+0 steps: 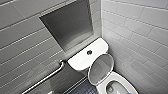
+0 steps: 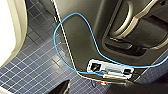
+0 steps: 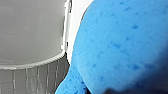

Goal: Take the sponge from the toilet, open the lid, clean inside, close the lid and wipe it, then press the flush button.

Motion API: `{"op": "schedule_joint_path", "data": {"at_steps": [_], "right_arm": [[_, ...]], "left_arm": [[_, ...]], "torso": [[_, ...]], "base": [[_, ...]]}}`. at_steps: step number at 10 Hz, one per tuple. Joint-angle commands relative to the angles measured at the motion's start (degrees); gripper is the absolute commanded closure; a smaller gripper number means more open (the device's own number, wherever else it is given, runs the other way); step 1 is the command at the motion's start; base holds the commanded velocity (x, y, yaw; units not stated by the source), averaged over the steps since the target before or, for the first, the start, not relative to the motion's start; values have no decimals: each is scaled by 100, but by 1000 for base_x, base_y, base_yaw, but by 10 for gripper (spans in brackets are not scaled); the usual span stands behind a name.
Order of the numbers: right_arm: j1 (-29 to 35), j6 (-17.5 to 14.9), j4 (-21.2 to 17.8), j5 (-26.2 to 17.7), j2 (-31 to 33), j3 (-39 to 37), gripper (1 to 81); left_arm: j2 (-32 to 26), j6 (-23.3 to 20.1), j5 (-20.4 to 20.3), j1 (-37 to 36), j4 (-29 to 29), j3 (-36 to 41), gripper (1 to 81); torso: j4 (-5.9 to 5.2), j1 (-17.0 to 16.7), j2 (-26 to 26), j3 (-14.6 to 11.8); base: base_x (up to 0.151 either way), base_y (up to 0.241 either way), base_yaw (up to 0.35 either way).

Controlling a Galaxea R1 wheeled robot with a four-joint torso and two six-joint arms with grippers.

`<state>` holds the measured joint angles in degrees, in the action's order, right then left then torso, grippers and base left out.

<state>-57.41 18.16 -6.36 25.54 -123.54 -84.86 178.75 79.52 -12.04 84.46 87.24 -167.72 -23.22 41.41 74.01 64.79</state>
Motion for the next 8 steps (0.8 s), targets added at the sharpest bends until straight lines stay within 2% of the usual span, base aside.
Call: {"op": "schedule_joint_path", "data": {"at_steps": [1,2,3,5,8], "right_arm": [[1602,29,-234,-2176,-393,-539,811],[1944,47,-243,-2637,-740,-912,811],[2131,56,-243,-2738,-974,-1155,811],[2456,169,-251,-2782,-1579,-1891,811],[2703,557,-251,-2782,-2582,-3238,811]], "left_arm": [[-111,-15,264,164,65,-77,10],[-111,-15,264,164,65,-77,10],[-120,-15,264,163,48,-77,10],[-137,-15,264,163,22,-77,10],[-164,-15,264,163,13,-77,10]], "torso": [[0,0,0,0],[0,0,0,0],[0,0,0,0],[0,0,0,0],[0,0,0,0]], "base": [[0,0,0],[0,0,0],[0,0,0],[0,0,0],[0,0,0]]}}
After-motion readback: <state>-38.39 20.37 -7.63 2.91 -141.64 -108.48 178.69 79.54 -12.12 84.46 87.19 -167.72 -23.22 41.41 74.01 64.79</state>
